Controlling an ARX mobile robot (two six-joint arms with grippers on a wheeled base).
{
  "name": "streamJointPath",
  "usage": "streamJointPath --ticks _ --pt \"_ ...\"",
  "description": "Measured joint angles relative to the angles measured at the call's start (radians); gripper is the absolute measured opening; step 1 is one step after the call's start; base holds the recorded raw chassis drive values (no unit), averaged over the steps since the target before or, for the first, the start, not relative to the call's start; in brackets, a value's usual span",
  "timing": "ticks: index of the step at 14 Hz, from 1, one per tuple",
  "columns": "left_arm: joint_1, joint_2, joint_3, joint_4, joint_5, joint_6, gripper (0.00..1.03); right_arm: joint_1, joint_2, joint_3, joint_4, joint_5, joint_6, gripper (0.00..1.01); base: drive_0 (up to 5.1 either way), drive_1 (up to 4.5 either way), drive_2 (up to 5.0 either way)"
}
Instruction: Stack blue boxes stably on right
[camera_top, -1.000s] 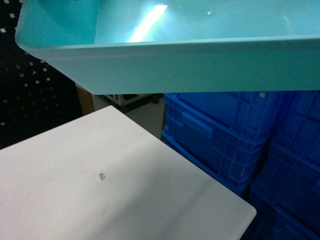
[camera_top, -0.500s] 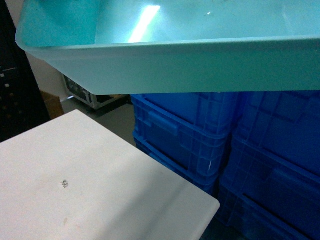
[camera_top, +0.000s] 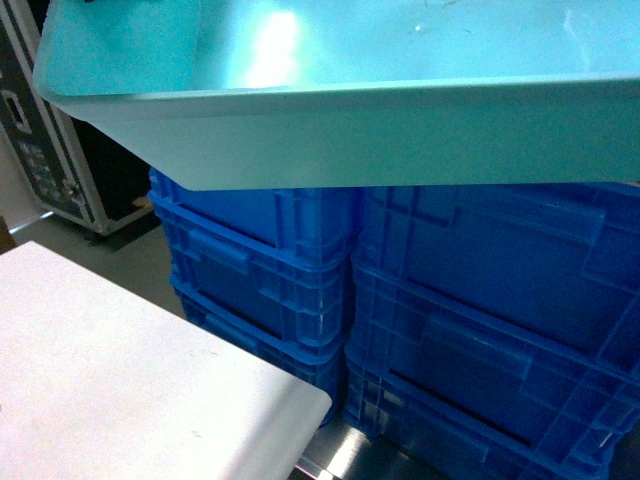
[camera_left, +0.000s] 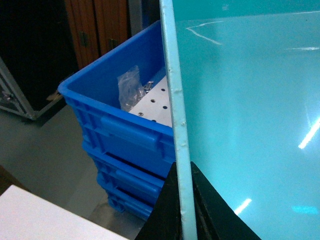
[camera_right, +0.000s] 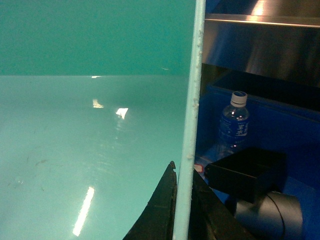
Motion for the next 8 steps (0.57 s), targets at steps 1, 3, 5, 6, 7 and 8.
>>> streamJointPath --ticks 1,3,5,6,7,8 --pt "0.000 0.000 0.000 0.000 0.000 0.000 0.02 0.000 0.000 0.000 0.000 0.000 0.000 0.07 -1.6 -1.59 -1.6" --pt "0.000 0.000 0.000 0.000 0.000 0.000 0.02 0.000 0.000 0.000 0.001 0.000 0.000 0.07 -1.6 -1.59 -1.6" --pt "0.000 0.000 0.000 0.000 0.000 0.000 0.02 0.000 0.000 0.000 0.001 0.000 0.000 0.07 -1.6 -1.59 -1.6" --pt "0.000 0.000 0.000 0.000 0.000 0.000 0.02 0.000 0.000 0.000 0.001 0.000 0.000 0.07 -1.6 -1.59 -1.6" --pt "0.000 0.000 0.000 0.001 0.000 0.000 0.02 0.000 0.000 0.000 0.001 0.000 0.000 0.07 -1.7 -1.70 -1.7" --pt "0.000 0.000 0.000 0.001 0.000 0.000 0.02 0.000 0.000 0.000 0.001 0.000 0.000 0.07 -1.7 -1.70 -1.7"
